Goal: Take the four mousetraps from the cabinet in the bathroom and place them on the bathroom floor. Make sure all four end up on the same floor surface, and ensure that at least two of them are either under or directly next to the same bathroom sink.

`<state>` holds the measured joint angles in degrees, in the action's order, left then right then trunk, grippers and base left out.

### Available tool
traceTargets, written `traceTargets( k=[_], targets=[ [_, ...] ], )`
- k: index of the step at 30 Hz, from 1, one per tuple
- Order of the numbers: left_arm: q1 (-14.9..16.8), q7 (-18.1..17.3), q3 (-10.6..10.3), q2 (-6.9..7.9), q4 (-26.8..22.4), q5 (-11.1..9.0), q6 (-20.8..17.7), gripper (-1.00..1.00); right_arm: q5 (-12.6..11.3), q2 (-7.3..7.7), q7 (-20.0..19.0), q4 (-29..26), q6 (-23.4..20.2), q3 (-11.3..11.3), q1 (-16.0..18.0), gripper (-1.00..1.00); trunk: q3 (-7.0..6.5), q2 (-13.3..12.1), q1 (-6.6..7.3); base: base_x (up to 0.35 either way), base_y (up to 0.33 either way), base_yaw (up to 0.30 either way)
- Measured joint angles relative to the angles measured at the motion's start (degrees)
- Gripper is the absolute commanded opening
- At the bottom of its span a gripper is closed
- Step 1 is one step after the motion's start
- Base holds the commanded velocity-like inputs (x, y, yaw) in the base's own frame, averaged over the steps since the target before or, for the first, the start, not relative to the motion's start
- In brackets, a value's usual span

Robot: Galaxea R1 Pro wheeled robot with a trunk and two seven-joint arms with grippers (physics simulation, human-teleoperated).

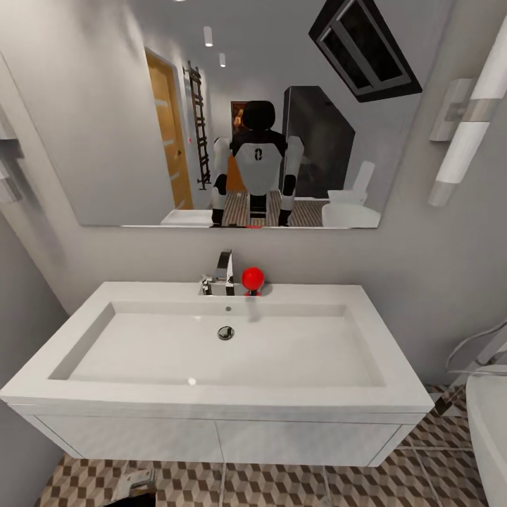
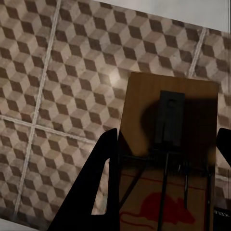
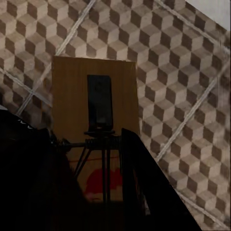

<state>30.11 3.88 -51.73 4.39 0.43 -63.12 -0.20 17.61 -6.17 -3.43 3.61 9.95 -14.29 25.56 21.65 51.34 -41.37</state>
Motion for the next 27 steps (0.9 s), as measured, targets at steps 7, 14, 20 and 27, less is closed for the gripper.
traceTargets(
  k=[7,14,20,27],
  targets=[
    [0.00,2.69,0.04,-0.83,0.12,-0.03,-3.09,-1.00,0.04,-1.32,19.47,-0.81,-9.50,5.85,0.11,-1.00,0.00,0.00,0.00,0.000,0.000,0.000],
    [0.01,9.77,0.00,-2.02,0.15,0.24,-4.47,-1.00,0.02,-1.06,20.09,-2.29,-10.64,11.42,0.37,-1.00,0.00,0.00,0.00,0.000,0.000,0.000],
    [0.00,10.24,-0.03,-1.51,0.06,0.11,-3.85,-1.00,0.09,-1.10,20.04,-2.31,-10.29,11.60,0.38,-1.00,0.00,0.00,0.00,0.000,0.000,0.000],
    [0.00,10.30,0.01,-1.54,0.05,-0.05,-3.97,-1.00,0.27,-1.30,19.69,-2.26,-9.89,11.50,0.36,-1.00,1.07,2.39,-1.31,0.000,0.000,0.000]
  ],
)
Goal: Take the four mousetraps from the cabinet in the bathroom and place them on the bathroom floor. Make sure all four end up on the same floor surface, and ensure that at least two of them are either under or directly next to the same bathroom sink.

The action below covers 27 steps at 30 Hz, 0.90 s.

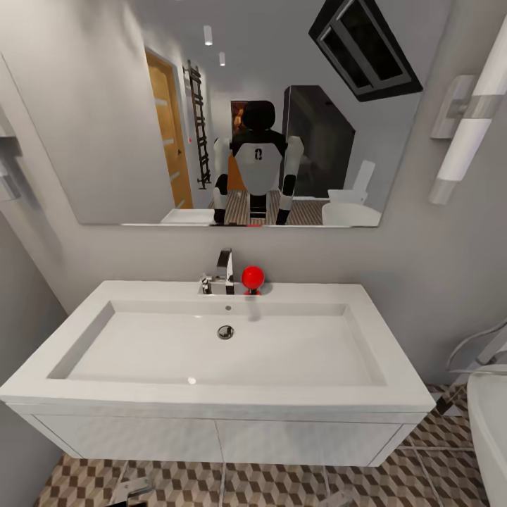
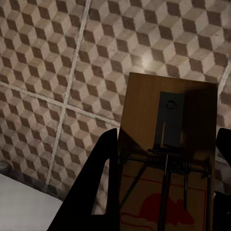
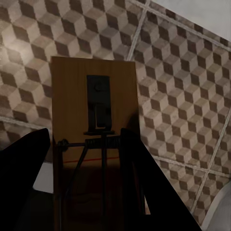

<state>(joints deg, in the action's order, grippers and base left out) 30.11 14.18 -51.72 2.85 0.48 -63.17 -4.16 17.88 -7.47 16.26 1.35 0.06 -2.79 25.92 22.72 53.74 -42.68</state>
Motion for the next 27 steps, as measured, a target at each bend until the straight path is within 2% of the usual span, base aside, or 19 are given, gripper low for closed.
traceTargets(
  k=[11,27],
  targets=[
    [0.01,-1.11,0.08,-0.13,-0.27,-0.13,0.12,-1.00,0.07,-0.01,-0.16,-0.22,2.44,0.02,0.02,-1.00,1.98,4.42,-2.42,0.000,0.000,0.000],
    [0.00,-2.07,0.09,-0.07,-0.70,-0.07,0.11,-1.00,0.03,0.02,-0.10,-0.74,2.54,0.07,0.01,-1.00,4.85,10.84,-5.93,0.000,0.000,0.000]
  ],
)
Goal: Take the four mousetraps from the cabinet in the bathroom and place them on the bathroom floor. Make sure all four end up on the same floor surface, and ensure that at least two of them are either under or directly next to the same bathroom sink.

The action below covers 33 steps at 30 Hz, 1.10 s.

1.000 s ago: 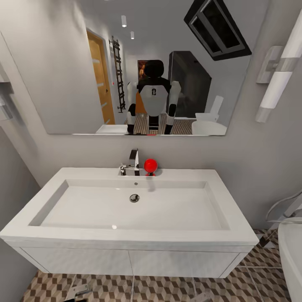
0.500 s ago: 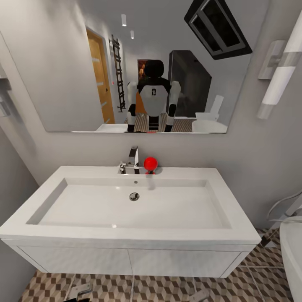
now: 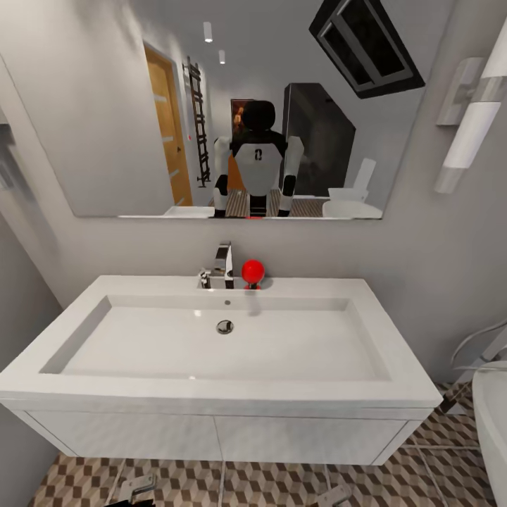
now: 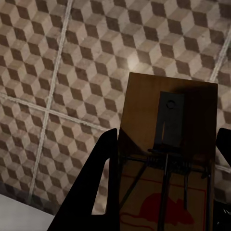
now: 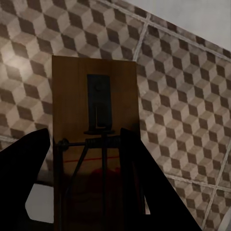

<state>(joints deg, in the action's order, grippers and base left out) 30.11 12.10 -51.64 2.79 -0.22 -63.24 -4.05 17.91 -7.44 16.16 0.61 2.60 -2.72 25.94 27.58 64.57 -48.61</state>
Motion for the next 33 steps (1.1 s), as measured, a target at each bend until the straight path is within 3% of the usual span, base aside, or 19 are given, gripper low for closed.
traceTargets(
  k=[33],
  targets=[
    [0.00,-0.88,0.00,0.09,0.09,0.01,-0.01,-1.00,-0.19,0.08,0.09,-0.44,-0.20,0.23,0.01,-1.00,5.93,13.24,-7.25,0.000,0.000,0.000]
  ],
)
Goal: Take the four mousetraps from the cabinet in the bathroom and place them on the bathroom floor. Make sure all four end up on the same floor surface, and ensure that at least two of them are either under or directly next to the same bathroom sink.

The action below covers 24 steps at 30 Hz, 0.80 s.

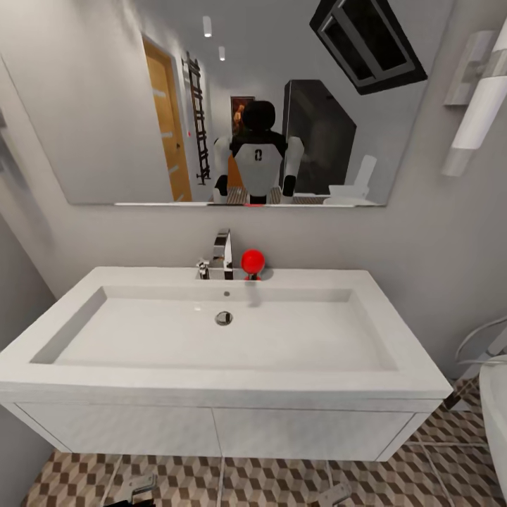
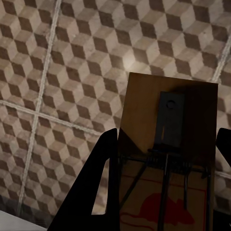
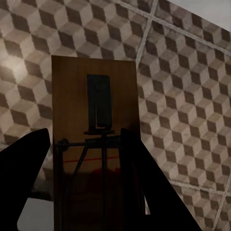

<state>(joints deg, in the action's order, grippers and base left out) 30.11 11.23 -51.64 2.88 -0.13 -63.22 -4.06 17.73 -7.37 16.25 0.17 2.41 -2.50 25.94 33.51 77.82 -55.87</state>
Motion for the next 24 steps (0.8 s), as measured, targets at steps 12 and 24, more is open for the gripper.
traceTargets(
  k=[12,24],
  targets=[
    [0.00,0.00,0.00,0.01,0.00,0.09,0.08,-1.00,0.01,0.23,0.00,-0.35,0.18,-0.01,0.03,-1.00,2.15,4.81,-2.64,0.000,0.000,0.000],
    [0.00,-0.01,-0.01,0.13,-0.14,0.02,0.10,-1.00,-0.08,0.24,0.00,-4.02,0.08,1.37,0.03,-1.00,4.31,9.63,-5.27,0.000,0.000,0.000]
  ],
)
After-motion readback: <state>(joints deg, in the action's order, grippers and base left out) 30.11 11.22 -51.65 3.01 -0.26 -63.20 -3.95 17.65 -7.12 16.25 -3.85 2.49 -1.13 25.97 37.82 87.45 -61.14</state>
